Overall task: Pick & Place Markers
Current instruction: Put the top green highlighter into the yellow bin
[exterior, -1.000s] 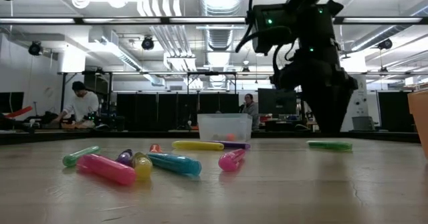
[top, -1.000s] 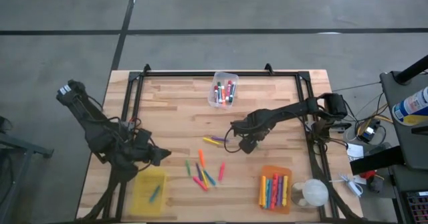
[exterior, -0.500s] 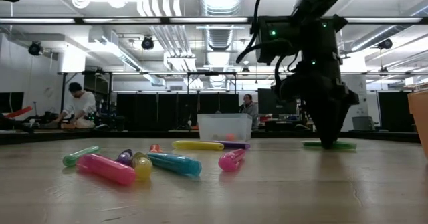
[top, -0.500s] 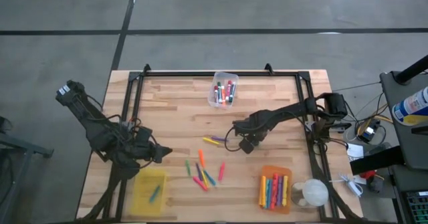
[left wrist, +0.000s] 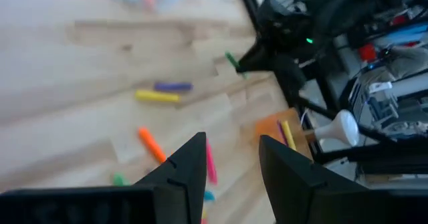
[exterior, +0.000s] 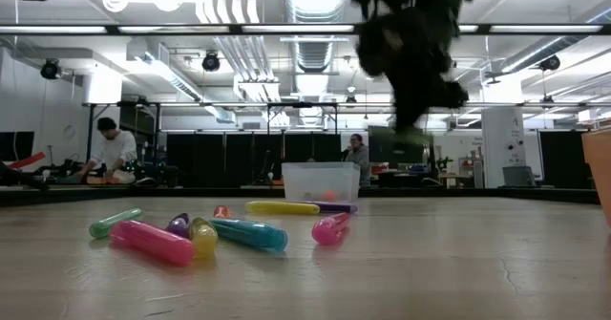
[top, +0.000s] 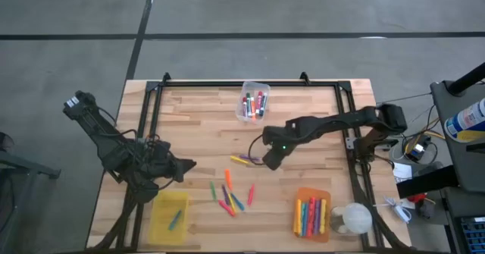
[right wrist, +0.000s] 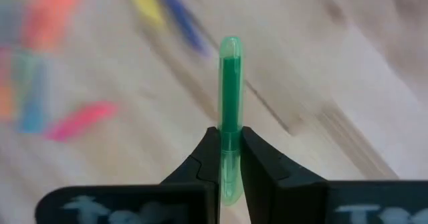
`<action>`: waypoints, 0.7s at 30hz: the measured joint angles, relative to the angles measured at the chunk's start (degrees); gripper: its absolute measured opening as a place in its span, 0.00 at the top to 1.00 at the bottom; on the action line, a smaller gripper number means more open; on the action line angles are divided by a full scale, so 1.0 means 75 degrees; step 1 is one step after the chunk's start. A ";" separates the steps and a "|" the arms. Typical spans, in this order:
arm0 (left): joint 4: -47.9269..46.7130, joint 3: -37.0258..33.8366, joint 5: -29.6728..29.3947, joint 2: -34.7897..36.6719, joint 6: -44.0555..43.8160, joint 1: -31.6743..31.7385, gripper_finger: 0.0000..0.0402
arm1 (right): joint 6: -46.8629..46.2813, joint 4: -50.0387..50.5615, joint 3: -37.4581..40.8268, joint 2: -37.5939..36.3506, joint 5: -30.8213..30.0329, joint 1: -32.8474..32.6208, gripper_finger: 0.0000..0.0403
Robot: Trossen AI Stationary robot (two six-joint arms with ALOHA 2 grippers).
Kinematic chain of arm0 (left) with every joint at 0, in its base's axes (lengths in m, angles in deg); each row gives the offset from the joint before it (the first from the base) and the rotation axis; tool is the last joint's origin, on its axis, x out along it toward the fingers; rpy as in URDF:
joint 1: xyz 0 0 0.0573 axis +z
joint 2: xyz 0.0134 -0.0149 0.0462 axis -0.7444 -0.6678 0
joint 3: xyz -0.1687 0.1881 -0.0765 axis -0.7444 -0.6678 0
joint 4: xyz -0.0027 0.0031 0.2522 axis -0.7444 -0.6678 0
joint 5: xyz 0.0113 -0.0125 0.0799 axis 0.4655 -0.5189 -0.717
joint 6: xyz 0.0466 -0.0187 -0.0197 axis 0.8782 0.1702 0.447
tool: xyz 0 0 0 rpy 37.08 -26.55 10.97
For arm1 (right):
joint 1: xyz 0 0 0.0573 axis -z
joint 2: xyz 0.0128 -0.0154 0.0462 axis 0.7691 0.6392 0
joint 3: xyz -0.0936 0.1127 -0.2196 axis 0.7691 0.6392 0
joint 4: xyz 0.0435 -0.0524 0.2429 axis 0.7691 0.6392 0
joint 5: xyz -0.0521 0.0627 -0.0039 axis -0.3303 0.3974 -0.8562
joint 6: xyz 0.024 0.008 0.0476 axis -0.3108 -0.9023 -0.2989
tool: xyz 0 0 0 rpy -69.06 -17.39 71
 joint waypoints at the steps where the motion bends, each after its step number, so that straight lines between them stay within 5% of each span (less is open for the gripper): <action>1: 0.0006 0.0000 -0.0111 0.0003 0.0149 0.0000 0.67 | 0.0079 -0.0200 -0.0160 -0.0154 -0.0018 -0.0054 0.94; 11: 0.0399 -0.0003 -0.1701 0.0080 0.1603 0.0147 0.67 | 0.0966 -0.2375 -0.1750 -0.0581 -0.0242 -0.0820 0.94; 21: 0.3137 -0.0003 -0.1707 0.0128 0.4806 0.0600 0.67 | 0.1198 -0.2933 -0.3104 0.0303 -0.0517 -0.0985 0.94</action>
